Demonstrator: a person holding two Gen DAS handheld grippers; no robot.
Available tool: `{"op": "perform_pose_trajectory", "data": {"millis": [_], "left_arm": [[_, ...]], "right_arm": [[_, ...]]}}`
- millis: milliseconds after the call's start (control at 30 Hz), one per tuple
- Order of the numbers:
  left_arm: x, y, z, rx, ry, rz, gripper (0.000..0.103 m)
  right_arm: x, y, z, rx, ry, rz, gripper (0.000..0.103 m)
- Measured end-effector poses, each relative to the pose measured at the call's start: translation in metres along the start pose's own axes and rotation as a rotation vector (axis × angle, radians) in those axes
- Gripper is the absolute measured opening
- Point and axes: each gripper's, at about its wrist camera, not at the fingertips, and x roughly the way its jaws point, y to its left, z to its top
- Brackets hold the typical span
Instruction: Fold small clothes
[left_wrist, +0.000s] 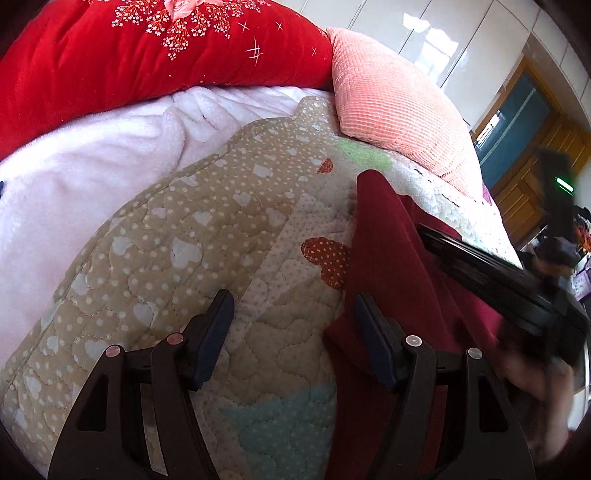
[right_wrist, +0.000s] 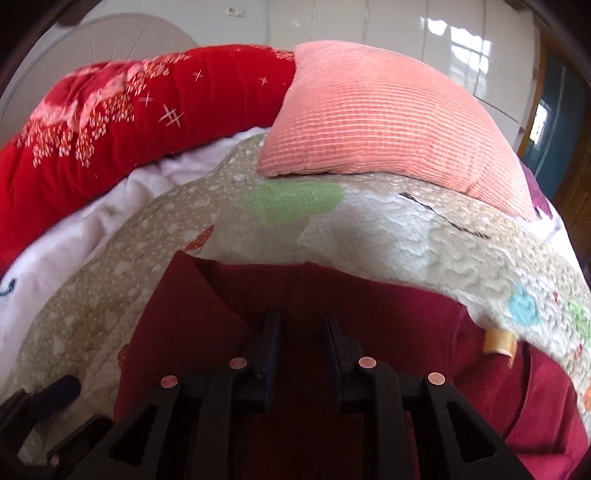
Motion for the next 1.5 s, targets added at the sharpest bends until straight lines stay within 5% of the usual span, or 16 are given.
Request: {"op": "perform_pose_trajectory", "data": {"millis": [167,300,433,567,633,767,1000,1133,1333,1500], "left_arm": [[0.001,-0.002,-0.001,0.013,-0.003,0.017,0.068],[0.000,-0.005,-0.002,0.023,-0.010,0.028,0.068],[-0.005,-0.009,-0.004,0.041,-0.030,0.045,0.068],[-0.015,-0.012,-0.005,0.054,-0.050,0.065,0.068],[-0.025,-0.016,-0.006,0.075,-0.058,0.092,0.068],[-0.049,-0.037,-0.008,0.151,-0.108,0.168,0.068],[-0.040,-0.061,-0.019,0.179,-0.043,0.130,0.068],[-0.008,-0.068,-0.029,0.222,0.079,0.162,0.068],[-0.022,-0.069,-0.030,0.177,0.069,0.152,0.068],[-0.042,-0.098,-0.043,0.258,0.009,0.140,0.068]], "right_arm": [[-0.051,-0.004,-0.041,0.065,-0.007,0.167,0.023],[-0.046,0.012,-0.064,0.006,0.015,0.132,0.023],[-0.077,-0.009,-0.065,0.092,0.023,0.144,0.025],[-0.132,-0.052,-0.097,0.127,-0.056,0.003,0.052],[-0.152,-0.084,-0.117,0.169,-0.053,-0.100,0.052],[-0.172,-0.140,-0.153,0.275,-0.015,-0.173,0.052],[-0.143,-0.170,-0.167,0.347,0.047,-0.183,0.045],[-0.152,-0.167,-0.169,0.362,0.031,-0.174,0.045],[-0.197,-0.184,-0.188,0.410,-0.020,-0.180,0.046],[-0.228,-0.228,-0.223,0.527,-0.019,-0.235,0.048]]}}
